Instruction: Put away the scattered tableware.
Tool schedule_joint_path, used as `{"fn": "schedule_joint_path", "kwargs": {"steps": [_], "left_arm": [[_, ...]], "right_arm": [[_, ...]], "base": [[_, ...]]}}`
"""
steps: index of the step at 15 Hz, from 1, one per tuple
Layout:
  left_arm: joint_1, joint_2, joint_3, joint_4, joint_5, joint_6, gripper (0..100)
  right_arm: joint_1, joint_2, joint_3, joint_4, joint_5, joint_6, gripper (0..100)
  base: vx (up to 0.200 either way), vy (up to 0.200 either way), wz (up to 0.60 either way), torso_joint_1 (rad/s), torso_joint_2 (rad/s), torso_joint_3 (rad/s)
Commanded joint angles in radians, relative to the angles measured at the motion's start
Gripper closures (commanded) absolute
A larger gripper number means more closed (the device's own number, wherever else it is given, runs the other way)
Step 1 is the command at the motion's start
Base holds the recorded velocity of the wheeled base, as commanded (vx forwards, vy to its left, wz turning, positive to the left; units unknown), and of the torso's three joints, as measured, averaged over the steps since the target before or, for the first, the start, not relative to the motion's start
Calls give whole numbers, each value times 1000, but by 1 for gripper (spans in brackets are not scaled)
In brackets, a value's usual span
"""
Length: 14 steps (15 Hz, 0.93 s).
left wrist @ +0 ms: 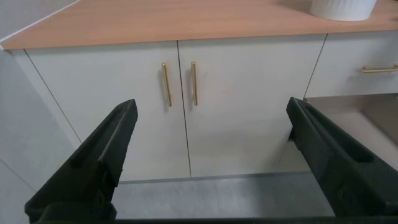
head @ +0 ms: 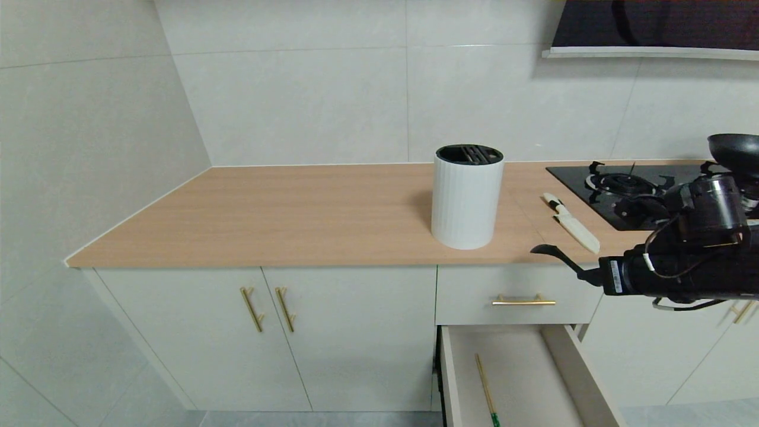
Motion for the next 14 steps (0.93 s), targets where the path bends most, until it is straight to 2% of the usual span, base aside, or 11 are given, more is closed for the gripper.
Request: {"fn": "schedule_joint_path", "kwargs": {"steps": [1,5,9,14], "left_arm": [[0,0,0,0,0,0,0],[0,0,0,1,0,0,0],[0,0,-1,0,0,0,0],[0,0,0,0,0,0,0]], "right_arm": [[14,-72,63,-3,-2,-14,100],[14,-59,113,-67,0,-53,100],[14,-51,121,-73,0,-54,100],[16,-43,127,-75,0,-74,100]], "base": [[0,0,0,0,0,0],[0,0,0,0,0,0],[0,0,0,-19,38,25],[0,0,0,-184,431,246]]}}
